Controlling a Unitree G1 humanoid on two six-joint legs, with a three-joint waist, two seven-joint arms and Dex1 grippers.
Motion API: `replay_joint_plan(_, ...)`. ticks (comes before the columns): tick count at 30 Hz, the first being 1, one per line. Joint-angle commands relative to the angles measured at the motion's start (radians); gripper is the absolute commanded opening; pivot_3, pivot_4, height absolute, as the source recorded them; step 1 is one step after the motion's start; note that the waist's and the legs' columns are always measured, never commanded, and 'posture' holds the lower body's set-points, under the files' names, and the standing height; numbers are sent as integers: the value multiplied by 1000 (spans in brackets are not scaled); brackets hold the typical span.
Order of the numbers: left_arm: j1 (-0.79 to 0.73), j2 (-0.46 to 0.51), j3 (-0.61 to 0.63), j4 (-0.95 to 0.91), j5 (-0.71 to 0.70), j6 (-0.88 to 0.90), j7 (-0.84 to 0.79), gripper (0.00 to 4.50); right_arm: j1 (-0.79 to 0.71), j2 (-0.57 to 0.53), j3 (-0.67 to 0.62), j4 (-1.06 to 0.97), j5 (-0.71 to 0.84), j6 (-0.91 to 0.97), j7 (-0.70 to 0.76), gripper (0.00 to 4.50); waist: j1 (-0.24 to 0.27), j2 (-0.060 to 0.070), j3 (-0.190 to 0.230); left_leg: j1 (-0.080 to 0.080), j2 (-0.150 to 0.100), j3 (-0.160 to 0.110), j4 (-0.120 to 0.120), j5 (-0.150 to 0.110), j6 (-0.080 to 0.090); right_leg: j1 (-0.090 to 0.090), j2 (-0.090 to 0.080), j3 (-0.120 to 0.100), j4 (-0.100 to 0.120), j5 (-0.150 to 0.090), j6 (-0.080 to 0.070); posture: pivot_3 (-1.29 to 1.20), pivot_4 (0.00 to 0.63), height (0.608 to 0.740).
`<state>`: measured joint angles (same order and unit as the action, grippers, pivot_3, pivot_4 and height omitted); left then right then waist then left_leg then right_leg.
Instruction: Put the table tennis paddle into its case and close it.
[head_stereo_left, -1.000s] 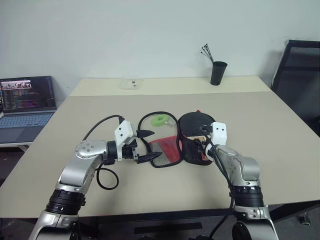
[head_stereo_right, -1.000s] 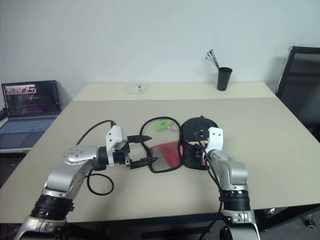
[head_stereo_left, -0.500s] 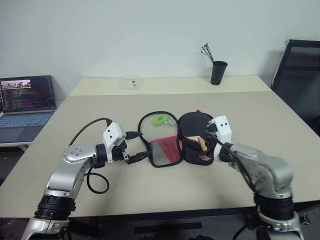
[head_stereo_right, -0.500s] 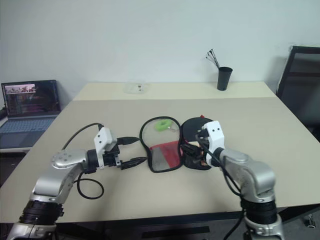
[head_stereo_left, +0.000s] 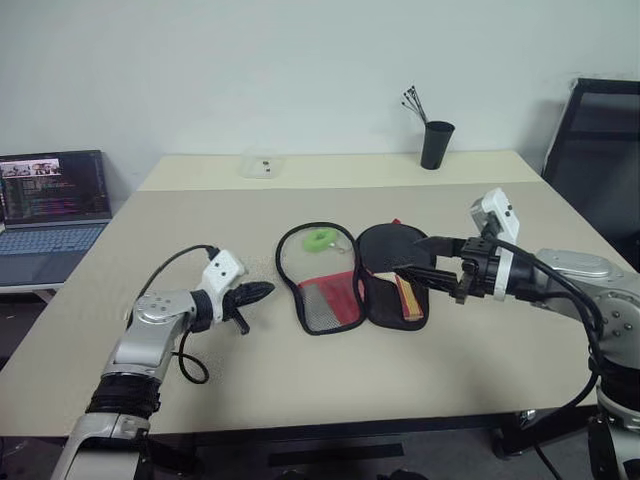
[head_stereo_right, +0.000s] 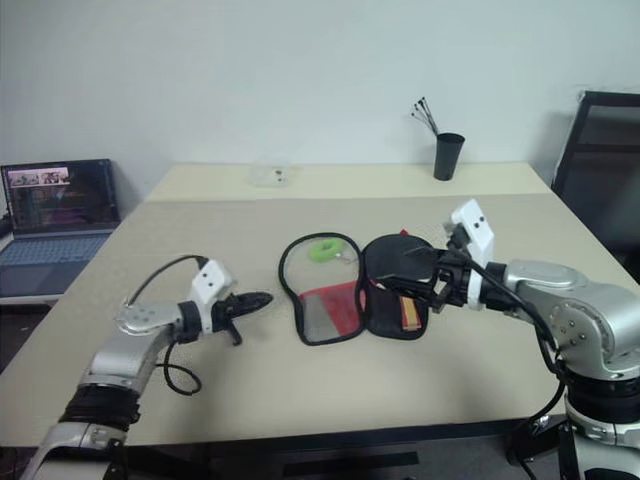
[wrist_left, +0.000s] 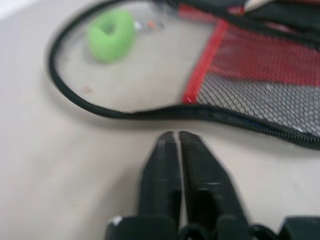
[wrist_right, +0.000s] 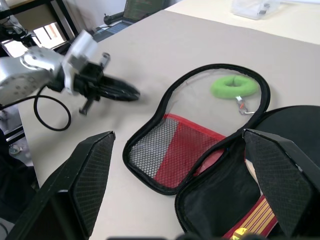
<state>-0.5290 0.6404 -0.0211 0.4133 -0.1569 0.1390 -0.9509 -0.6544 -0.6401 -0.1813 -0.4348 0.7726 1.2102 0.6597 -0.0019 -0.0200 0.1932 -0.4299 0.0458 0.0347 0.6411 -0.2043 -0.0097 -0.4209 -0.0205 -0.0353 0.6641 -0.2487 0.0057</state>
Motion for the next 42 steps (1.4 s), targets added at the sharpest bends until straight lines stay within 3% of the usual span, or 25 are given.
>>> replay_joint_plan(1, -52, -7, -25, 72, 37, -31, -4, 12, 6, -37, -3, -32, 17, -35, 19, 4500, 0, 0, 0, 0, 0, 0, 0, 0, 0, 0, 0, 0, 0, 0, 0, 0, 150, 740)
replay_joint_plan(10, -181, -124, -61, 270, 89, -121, 25, 12, 29, -66, 6, -30, 5, -61, 16, 4500, 7, -1, 0, -1, -1, 0, 4, 0, 0, 1, 0, -1, 1, 0, 0, 0, 150, 740)
replay_joint_plan(19, -416, -264, -68, 458, 108, -224, 17, 12, 53, -104, -11, -28, 2, -79, 10, 4500, 9, -2, 0, -3, -3, 1, 4, 0, 0, 0, 0, -2, 0, 1, 1, 0, 150, 740)
replay_joint_plan(25, -571, -363, -72, 504, 97, -259, -27, 12, 118, -167, -61, -16, -3, -86, 8, 4500, 9, -2, 0, -3, -5, 1, 4, 0, 0, 0, 0, -3, 0, 1, 1, 0, 150, 740)
replay_joint_plan(32, -674, -499, -112, 711, 172, -352, 17, 12, 190, -198, -95, -15, -17, -92, -26, 4500, 3, -2, 0, -3, -8, 1, 4, 0, 0, 0, 0, -3, 0, 1, 1, 0, 150, 740)
replay_joint_plan(42, -699, -528, -95, 799, 213, -394, 75, 12, 197, -178, -91, 6, -36, -114, -75, 4500, -1, -3, 0, -3, -8, 1, 4, 0, 0, 0, 1, -2, 0, 1, 1, 0, 150, 740)
